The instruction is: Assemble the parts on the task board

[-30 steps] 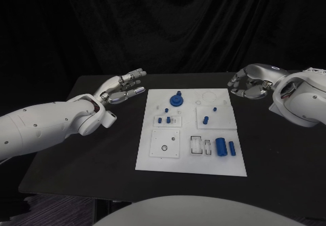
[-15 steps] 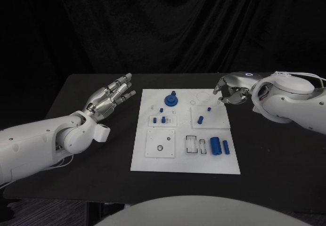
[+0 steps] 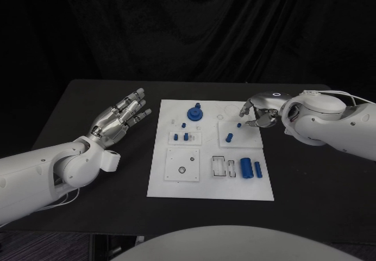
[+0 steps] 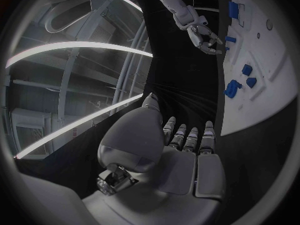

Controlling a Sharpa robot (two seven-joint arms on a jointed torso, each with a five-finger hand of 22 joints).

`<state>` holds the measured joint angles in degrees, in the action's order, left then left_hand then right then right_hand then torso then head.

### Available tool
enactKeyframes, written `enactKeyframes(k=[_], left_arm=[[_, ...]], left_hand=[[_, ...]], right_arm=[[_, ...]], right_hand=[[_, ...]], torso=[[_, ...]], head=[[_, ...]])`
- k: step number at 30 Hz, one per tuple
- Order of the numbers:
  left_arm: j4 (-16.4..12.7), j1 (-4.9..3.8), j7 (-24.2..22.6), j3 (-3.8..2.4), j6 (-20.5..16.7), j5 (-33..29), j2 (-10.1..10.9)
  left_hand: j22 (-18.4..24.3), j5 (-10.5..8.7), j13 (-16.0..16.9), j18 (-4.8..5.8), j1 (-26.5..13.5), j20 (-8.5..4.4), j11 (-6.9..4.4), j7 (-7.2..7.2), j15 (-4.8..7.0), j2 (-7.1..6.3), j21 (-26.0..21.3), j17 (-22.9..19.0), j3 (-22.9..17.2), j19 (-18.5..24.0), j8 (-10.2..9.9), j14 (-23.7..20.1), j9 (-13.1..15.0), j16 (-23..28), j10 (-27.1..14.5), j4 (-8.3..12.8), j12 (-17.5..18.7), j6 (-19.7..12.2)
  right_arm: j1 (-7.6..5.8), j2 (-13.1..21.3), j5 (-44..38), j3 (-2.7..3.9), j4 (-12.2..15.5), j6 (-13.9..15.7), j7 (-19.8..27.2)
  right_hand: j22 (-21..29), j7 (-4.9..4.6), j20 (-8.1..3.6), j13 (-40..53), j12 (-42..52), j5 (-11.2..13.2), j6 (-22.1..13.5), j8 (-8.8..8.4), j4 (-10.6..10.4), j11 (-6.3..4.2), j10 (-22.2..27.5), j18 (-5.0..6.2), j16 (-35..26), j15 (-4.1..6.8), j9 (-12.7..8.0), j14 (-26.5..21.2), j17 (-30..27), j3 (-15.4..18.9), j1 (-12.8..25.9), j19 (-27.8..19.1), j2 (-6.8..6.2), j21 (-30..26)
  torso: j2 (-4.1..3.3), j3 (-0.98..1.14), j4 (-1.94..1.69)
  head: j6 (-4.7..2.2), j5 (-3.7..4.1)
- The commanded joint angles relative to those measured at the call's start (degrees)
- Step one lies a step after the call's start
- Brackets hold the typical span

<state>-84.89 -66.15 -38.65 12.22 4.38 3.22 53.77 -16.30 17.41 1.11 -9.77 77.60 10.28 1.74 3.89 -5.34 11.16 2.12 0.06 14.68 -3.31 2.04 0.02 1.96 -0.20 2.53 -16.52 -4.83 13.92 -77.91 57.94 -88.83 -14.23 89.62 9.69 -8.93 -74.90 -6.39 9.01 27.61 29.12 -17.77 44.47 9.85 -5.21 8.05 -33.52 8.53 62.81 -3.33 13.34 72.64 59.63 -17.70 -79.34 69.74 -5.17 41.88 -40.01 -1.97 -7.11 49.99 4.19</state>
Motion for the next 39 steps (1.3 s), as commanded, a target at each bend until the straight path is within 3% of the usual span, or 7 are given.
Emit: enactKeyframes(k=[1,8,17,20,23,28,39], left_arm=[[-0.3,0.14,-6.4,-0.05,1.2,-0.9,0.0],[-0.1,0.24,-6.9,-0.05,1.1,0.0,0.1],[0.5,0.36,-8.4,-0.05,0.1,2.9,-0.1],[0.8,0.39,-8.3,-0.05,0.3,3.5,-0.2],[1.0,0.44,-8.1,-0.05,0.6,3.8,-0.2],[1.1,0.5,-8.1,-0.05,1.0,4.0,-0.3],[1.3,0.58,-7.9,-0.05,1.5,4.1,-0.4]], left_hand=[[0.1,0.41,0.1,0.61,0.7,0.5,0.42,-0.02,-0.48,-0.15,0.1,-0.1,0.1,-0.1,-0.2,0.0,0.0,0.2,0.1,0.2,-0.3,0.2],[1.7,0.47,0.1,0.67,1.0,0.37,0.55,0.06,-0.35,-0.33,-0.2,-0.1,0.3,0.2,-0.1,0.0,0.0,0.2,0.2,0.1,-0.4,0.4],[13.9,-0.18,0.1,0.98,0.5,-4.54,-0.59,0.38,4.31,-0.57,-1.8,-0.1,1.7,3.2,-0.1,0.0,0.0,0.2,0.5,-0.2,-0.5,0.8],[13.9,-0.14,0.1,1.0,0.5,-4.55,-0.58,0.38,4.28,-0.54,-1.8,-0.1,1.7,3.2,-0.1,0.0,0.0,0.2,0.5,-0.2,-0.4,0.8],[13.8,-0.09,0.0,1.59,0.8,-3.11,0.09,0.18,2.28,-0.27,-1.8,-0.1,1.7,3.1,-0.2,0.0,-0.1,0.2,0.3,-0.2,-0.1,0.3],[13.7,-1.06,0.0,1.71,0.6,-2.06,0.27,0.38,1.14,-0.07,-1.7,-0.1,1.9,3.1,-0.2,0.0,-0.1,0.2,0.2,-0.3,-0.1,0.1],[13.5,-2.03,0.0,1.67,0.0,-0.99,0.51,0.59,0.16,0.29,-1.7,-0.1,2.2,3.0,-0.3,0.0,-0.1,0.2,0.3,-0.2,-0.2,-0.1]], right_arm=[[0.27,-0.1,-0.8,0.04,-0.2,-0.8,1.1],[0.52,-0.1,-0.8,0.04,-0.5,-0.2,1.7],[0.82,-0.1,-0.8,0.04,-0.6,0.5,2.3],[0.95,-0.2,-0.8,0.04,-0.6,0.7,2.5],[1.06,-0.3,-0.8,0.04,-0.6,1.0,2.7],[1.28,-0.5,-0.8,0.04,-0.7,1.5,3.0],[1.96,-1.1,-0.8,0.04,-1.3,2.5,3.6]], right_hand=[[-3.6,0.04,-0.04,-0.6,0.3,0.8,-1.0,-0.64,-0.1,-0.03,-1.0,-0.1,0.6,0.18,-0.2,0.6,-0.1,0.6,0.5,0.8,0.0,0.6],[-3.8,-0.14,-0.14,-1.7,0.3,0.7,-1.8,-1.37,0.1,-0.15,-2.1,-0.21,1.1,0.29,-0.4,1.0,-0.4,0.7,0.1,1.4,0.08,1.2],[-4.0,-1.01,-0.36,-3.0,0.2,0.2,-1.6,-1.56,0.4,-0.43,-4.1,-0.35,1.5,0.54,-0.4,1.3,-0.8,0.6,-0.4,2.1,0.05,1.9],[-4.1,-1.21,-0.46,-3.5,0.2,0.2,-1.5,-1.56,0.4,-0.54,-5.0,-0.41,1.7,0.64,-0.3,1.4,-1.0,0.6,-0.4,2.4,0.04,2.2],[-4.2,-1.3,-0.58,-4.0,0.4,0.0,-0.4,-1.08,0.5,-0.74,-6.5,-0.44,1.9,0.79,0.0,1.5,-1.2,0.4,-0.6,2.6,0.01,2.3],[-4.4,-1.23,-0.79,-4.8,0.2,-1.7,1.4,-0.13,0.8,-0.88,-7.6,-0.54,2.2,0.98,0.7,1.8,-1.4,-0.3,-1.0,3.0,-0.11,2.7],[-4.9,-0.92,-1.04,-6.0,0.2,-4.0,2.9,1.0,1.0,-1.13,-9.8,-0.82,3.2,1.16,2.1,2.5,-1.2,-1.4,-1.1,4.0,0.0,4.3]], torso=[[-0.53,-1.0,-0.57],[-0.46,-1.09,-0.54],[-0.38,-0.96,-0.16],[-0.38,-1.03,-0.15],[-0.38,-1.21,-0.25],[-0.38,-1.31,-0.36],[-0.38,-1.48,-0.47]], head=[[0.01,0.81],[0.01,1.3],[0.01,0.91],[0.01,0.82],[0.01,0.91],[0.01,0.94],[0.01,0.7]])
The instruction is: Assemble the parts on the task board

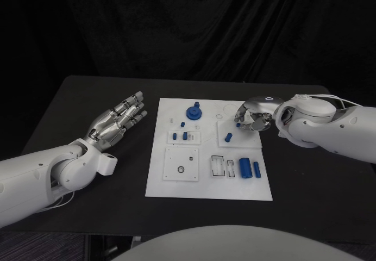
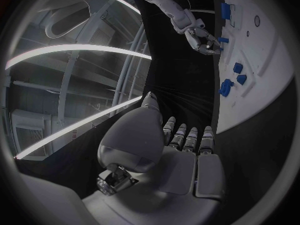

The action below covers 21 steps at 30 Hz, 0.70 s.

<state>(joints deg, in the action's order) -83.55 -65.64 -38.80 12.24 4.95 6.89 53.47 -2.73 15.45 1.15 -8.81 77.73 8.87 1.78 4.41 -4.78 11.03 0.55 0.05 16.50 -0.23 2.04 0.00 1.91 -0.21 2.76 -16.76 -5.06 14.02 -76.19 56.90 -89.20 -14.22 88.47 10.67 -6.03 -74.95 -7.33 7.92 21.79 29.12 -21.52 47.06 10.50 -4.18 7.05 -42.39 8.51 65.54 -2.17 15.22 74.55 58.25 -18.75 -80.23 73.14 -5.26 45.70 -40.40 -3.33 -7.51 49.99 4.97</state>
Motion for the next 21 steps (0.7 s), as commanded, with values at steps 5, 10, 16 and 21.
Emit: enactKeyframes(k=[5,10,16,21], left_arm=[[0.0,0.1,-7.4,-0.06,1.1,0.4,-0.1],[0.1,0.13,-7.1,-0.06,1.4,0.4,-0.2],[0.3,0.17,-6.6,-0.06,1.9,0.4,-0.3],[0.4,0.2,-6.4,-0.05,2.1,0.4,-0.3]], left_hand=[[-0.2,0.09,0.0,0.62,-0.2,0.84,0.7,0.0,-0.71,0.55,-0.1,0.0,0.4,-0.1,-0.2,0.0,-0.1,0.2,0.1,0.0,0.1,-0.2],[-0.3,0.25,0.0,0.52,-0.2,1.31,0.97,-0.15,-1.08,0.66,-0.1,0.0,0.4,-0.1,-0.3,0.0,-0.1,0.2,0.0,0.0,0.1,-0.3],[-0.5,0.34,0.0,0.29,-0.3,2.43,1.36,-0.55,-1.99,0.86,0.0,0.0,0.5,-0.2,-0.2,0.0,0.0,0.2,0.0,0.0,0.1,-0.1],[-0.5,-0.24,0.0,0.11,-1.0,3.13,1.72,-0.93,-2.55,1.23,0.0,0.0,0.7,-0.2,-0.2,0.0,0.0,0.2,0.0,-0.1,0.1,0.0]], right_arm=[[0.53,-0.5,0.0,0.03,-0.6,1.8,0.9],[0.83,-1.0,0.5,0.03,-1.1,2.0,0.9],[1.02,-1.3,0.7,0.03,-1.6,1.9,0.8],[1.08,-1.4,0.7,0.03,-1.9,1.9,0.8]], right_hand=[[-4.9,0.02,-0.01,-0.4,0.4,0.6,0.9,0.78,-0.5,-0.23,-1.7,-0.87,0.9,0.06,0.7,1.0,0.2,-0.3,0.6,1.0,0.26,0.9],[-5.0,-0.03,-0.05,-0.4,0.6,0.8,0.9,0.79,-0.5,-0.36,-2.1,-0.96,1.4,0.15,0.8,1.4,0.6,-0.5,0.5,1.3,0.41,1.6],[-5.2,-0.37,-0.59,-0.6,1.3,-1.5,2.0,1.53,0.4,-1.08,-4.0,-1.0,1.7,0.78,1.7,1.8,0.6,-1.6,-0.6,1.8,0.88,2.2],[-5.3,-0.48,-0.95,-0.6,1.7,-2.0,3.5,2.59,0.9,-1.54,-5.3,-1.08,1.9,1.16,2.6,2.0,0.6,-1.8,-0.8,2.1,1.03,2.7]], torso=[[0.04,-0.17,-0.11],[0.01,-0.19,-0.2],[0.04,-0.26,-0.14],[0.01,-0.27,-0.11]], head=[[0.01,-0.14],[0.01,-0.04],[0.01,-0.09],[0.01,-0.17]])
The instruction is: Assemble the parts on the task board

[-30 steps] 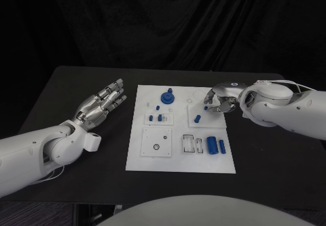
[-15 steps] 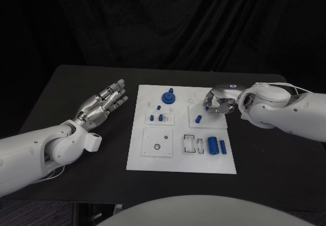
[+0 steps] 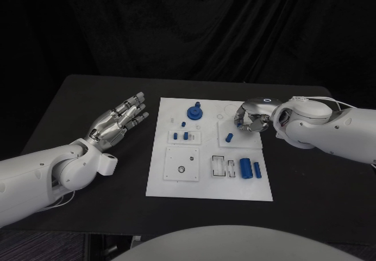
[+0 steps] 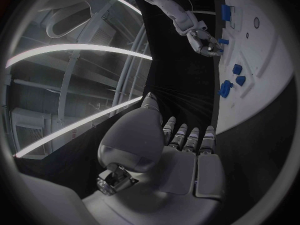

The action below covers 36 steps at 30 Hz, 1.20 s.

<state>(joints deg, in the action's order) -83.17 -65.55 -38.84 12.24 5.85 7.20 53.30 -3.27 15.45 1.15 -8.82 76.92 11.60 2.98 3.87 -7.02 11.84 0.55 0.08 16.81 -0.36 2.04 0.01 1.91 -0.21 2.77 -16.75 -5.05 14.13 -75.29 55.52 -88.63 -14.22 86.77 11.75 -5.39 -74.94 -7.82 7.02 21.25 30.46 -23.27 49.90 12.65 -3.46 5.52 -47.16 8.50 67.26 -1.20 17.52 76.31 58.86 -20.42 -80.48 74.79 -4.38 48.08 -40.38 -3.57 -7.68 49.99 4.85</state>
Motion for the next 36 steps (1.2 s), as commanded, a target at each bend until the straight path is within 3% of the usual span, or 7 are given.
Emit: enactKeyframes(k=[1,17,22,30,36], left_arm=[[0.0,0.12,-6.4,-0.05,1.2,0.1,-0.2],[0.6,0.25,-6.0,-0.05,1.6,0.1,-0.5],[0.7,0.34,-6.0,-0.05,1.6,0.1,-0.6],[0.8,0.4,-5.8,-0.05,1.5,0.1,-0.7],[0.7,0.41,-5.6,-0.05,1.1,-0.9,-0.6]], left_hand=[[0.0,-0.24,0.0,0.13,-0.2,0.4,0.52,-0.39,-0.3,0.43,0.0,-0.1,0.3,-0.1,-0.2,0.0,0.0,0.2,0.0,-0.1,0.1,-0.1],[-0.3,-0.11,0.0,0.02,-0.4,0.77,0.79,-0.55,-0.6,0.65,0.1,-0.1,0.4,-0.2,-0.2,0.0,0.0,0.2,0.0,0.0,0.0,0.0],[-0.4,-0.09,0.0,0.01,-0.4,0.83,0.84,-0.6,-0.66,0.7,0.1,-0.1,0.4,-0.2,-0.2,0.0,0.0,0.2,0.0,0.0,0.1,0.0],[-0.6,-0.06,0.0,-0.05,-0.4,1.03,0.94,-0.73,-0.82,0.88,0.1,-0.1,0.3,-0.3,-0.2,0.0,0.0,0.2,0.0,0.0,0.1,-0.1],[-0.8,-0.01,0.0,-0.11,-0.4,1.24,1.04,-0.82,-0.98,0.87,0.2,-0.1,0.4,-0.4,-0.1,0.0,0.0,0.2,0.0,0.0,-0.1,0.1]], right_arm=[[0.19,0.0,0.2,0.03,-0.2,0.8,0.2],[0.28,0.0,0.2,0.03,-0.3,0.5,0.1],[0.27,0.3,0.2,0.03,0.0,2.0,0.6],[0.2,1.4,0.2,0.04,1.3,4.8,1.3],[-1.11,2.7,0.2,0.05,3.7,6.0,1.2]], right_hand=[[-5.4,0.0,-0.17,-0.1,0.5,-0.2,1.2,0.79,0.3,-0.18,-1.0,-1.1,0.3,0.32,0.7,0.3,0.0,-0.1,-0.6,0.5,0.23,0.5],[-5.6,0.01,-1.03,-0.3,1.1,-0.5,3.4,2.8,2.0,-1.26,-4.1,-1.24,0.4,1.23,3.1,0.7,-0.4,-0.2,-1.5,0.9,0.54,1.4],[-5.7,0.11,-1.3,-0.3,1.4,-0.6,4.4,4.11,2.6,-1.51,-5.1,-1.33,0.5,1.48,4.5,0.8,-0.4,0.1,-1.7,1.1,0.8,1.9],[-5.9,0.14,-1.39,-0.4,1.3,-0.6,4.8,4.87,2.9,-1.51,-5.6,-1.53,0.9,1.52,5.4,1.2,0.0,0.3,-1.8,1.5,0.97,3.1],[-6.0,0.12,-1.4,-0.5,1.1,-0.6,4.8,5.02,3.0,-1.47,-5.5,-1.58,0.8,1.5,5.6,1.2,-0.2,0.3,-1.9,1.6,0.99,3.3]], torso=[[0.0,-0.02,0.05],[0.01,-0.16,0.01],[0.02,-0.17,-0.04],[0.05,-0.19,0.06],[0.09,-0.23,0.15]], head=[[0.01,-0.05],[0.01,-0.44],[0.01,-0.49],[0.01,-0.96],[0.01,-1.19]])
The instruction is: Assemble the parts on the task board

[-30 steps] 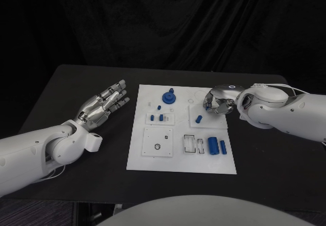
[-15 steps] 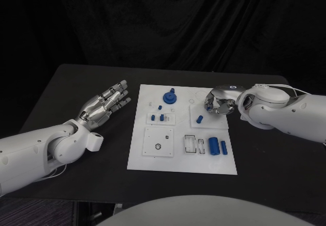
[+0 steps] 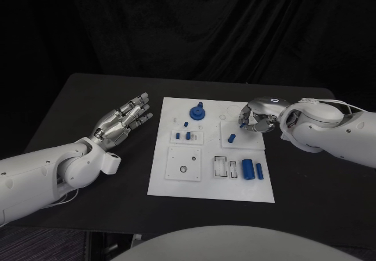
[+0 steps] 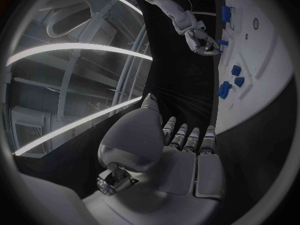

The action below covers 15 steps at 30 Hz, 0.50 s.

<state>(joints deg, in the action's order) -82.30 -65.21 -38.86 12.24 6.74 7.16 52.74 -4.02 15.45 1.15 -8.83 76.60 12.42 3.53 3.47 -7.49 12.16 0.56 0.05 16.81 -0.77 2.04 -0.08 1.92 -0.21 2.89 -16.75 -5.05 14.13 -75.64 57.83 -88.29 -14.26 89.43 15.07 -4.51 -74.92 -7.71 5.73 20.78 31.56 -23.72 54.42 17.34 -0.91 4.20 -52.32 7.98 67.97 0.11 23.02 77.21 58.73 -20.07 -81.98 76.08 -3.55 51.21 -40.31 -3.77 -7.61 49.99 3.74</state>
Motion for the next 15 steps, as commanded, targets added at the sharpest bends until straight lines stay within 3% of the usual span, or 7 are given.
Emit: enactKeyframes(k=[1,9,13,15], left_arm=[[-0.2,0.07,-5.6,-0.06,0.2,-0.9,-0.1],[-0.2,0.07,-5.4,-0.05,0.0,-1.2,-0.3],[-0.1,0.07,-5.4,-0.05,0.0,-1.2,-0.5],[0.0,0.07,-5.3,-0.05,0.0,-1.2,-0.6]], left_hand=[[-0.1,0.1,0.1,-0.17,0.0,0.6,0.63,-0.69,-0.65,0.47,0.2,-0.1,0.4,0.0,-0.1,0.1,0.1,0.2,0.0,0.1,-0.2,0.5],[-0.2,0.01,0.1,-0.21,0.1,0.7,0.72,-0.96,-0.7,0.34,0.2,-0.1,0.4,0.0,0.0,0.1,0.1,0.2,0.1,0.1,-0.3,0.8],[-0.2,-0.03,0.1,-0.23,0.1,0.73,0.73,-1.0,-0.71,0.33,0.2,-0.1,0.4,0.0,0.0,0.1,0.1,0.2,0.1,0.1,-0.3,0.8],[-0.2,-0.03,0.1,-0.23,0.1,0.73,0.73,-1.0,-0.71,0.33,0.2,-0.1,0.4,0.0,0.0,0.1,0.1,0.2,0.1,0.1,-0.3,0.8]], right_arm=[[-1.18,0.6,-0.1,0.09,1.5,2.7,0.2],[-4.25,2.3,-0.1,0.09,6.0,0.9,-1.2],[-4.85,2.5,-0.1,0.09,9.0,-0.9,-1.6],[-4.94,2.2,-0.1,0.09,10.2,-2.1,-1.7]], right_hand=[[-6.0,0.01,-0.1,-0.1,-0.1,-0.2,0.4,0.43,0.4,-0.15,-0.4,-1.07,0.1,0.18,0.2,0.3,-0.1,-0.1,-0.5,0.3,0.19,0.2],[-6.0,-0.02,-0.09,-0.2,-0.1,0.0,0.4,0.56,0.4,-0.13,-0.5,-1.1,0.0,0.16,0.4,0.2,-0.3,0.0,-0.4,0.4,0.2,0.3],[-6.1,-0.05,-0.08,-0.2,-0.2,0.1,0.2,0.55,0.4,-0.11,-0.6,-1.13,0.1,0.14,0.5,0.3,-0.2,0.0,-0.4,0.4,0.21,0.5],[-6.9,-0.01,-0.12,-0.4,-0.3,0.2,-0.1,0.67,0.5,-0.2,-1.1,-1.7,2.4,0.24,0.9,1.9,2.6,0.1,-0.4,1.8,0.34,4.0]], torso=[[0.01,-0.02,0.03],[0.05,-0.06,-0.09],[0.02,-0.01,-0.02],[-0.02,0.01,-0.02]], head=[[0.01,-0.06],[0.01,0.06],[0.01,-0.07],[0.01,-0.22]])
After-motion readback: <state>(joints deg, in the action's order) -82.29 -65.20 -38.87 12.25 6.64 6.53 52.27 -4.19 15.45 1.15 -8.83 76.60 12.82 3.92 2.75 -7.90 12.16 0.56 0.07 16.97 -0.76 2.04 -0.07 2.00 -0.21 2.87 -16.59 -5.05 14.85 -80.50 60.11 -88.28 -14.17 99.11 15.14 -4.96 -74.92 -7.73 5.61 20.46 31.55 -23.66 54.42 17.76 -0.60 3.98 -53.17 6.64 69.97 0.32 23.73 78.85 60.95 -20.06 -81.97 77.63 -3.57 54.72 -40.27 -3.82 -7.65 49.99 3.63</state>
